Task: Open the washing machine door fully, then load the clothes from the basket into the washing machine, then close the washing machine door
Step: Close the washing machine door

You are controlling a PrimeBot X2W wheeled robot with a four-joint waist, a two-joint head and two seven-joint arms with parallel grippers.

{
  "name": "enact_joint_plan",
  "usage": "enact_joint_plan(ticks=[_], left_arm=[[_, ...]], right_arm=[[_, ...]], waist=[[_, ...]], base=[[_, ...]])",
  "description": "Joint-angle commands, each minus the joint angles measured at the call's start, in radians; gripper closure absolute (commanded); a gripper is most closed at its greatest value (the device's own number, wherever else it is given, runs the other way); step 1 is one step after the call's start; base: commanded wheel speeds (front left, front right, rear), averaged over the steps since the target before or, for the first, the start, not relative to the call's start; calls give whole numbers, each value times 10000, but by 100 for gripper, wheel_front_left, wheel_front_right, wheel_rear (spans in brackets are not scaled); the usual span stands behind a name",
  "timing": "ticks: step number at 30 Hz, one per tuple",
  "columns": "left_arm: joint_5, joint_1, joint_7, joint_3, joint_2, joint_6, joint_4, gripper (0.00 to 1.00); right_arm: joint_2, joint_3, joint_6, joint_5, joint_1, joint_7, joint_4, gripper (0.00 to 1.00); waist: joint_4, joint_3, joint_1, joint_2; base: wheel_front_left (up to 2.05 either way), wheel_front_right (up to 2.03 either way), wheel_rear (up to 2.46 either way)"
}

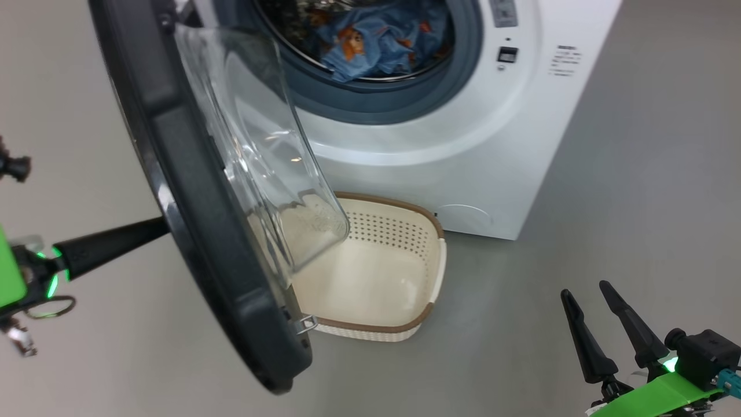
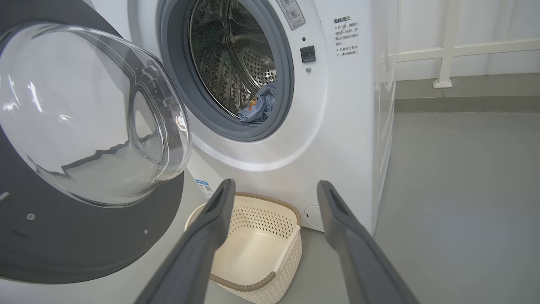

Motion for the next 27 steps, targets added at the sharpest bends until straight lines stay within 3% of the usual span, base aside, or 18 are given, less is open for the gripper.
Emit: enact_joint_plan(ticks=[1, 18, 27], left_arm=[[185, -680, -119, 324, 257, -82, -214, 100], [1381, -2542, -1539, -365, -1332, -101, 940, 100], [2104, -3398, -2489, -572, -1686, -102, 1656, 100]], right_arm=[[-59, 148, 27, -150, -111, -48, -257, 0], [262, 58, 27, -196, -327, -48, -328, 0], [457, 69, 27, -224, -497, -48, -326, 0]], waist=[[-419, 56, 0, 0], [-2276, 488, 0, 0], [-2823, 721, 0, 0]], base=[[0, 0, 0], [0, 0, 0], [0, 0, 0]])
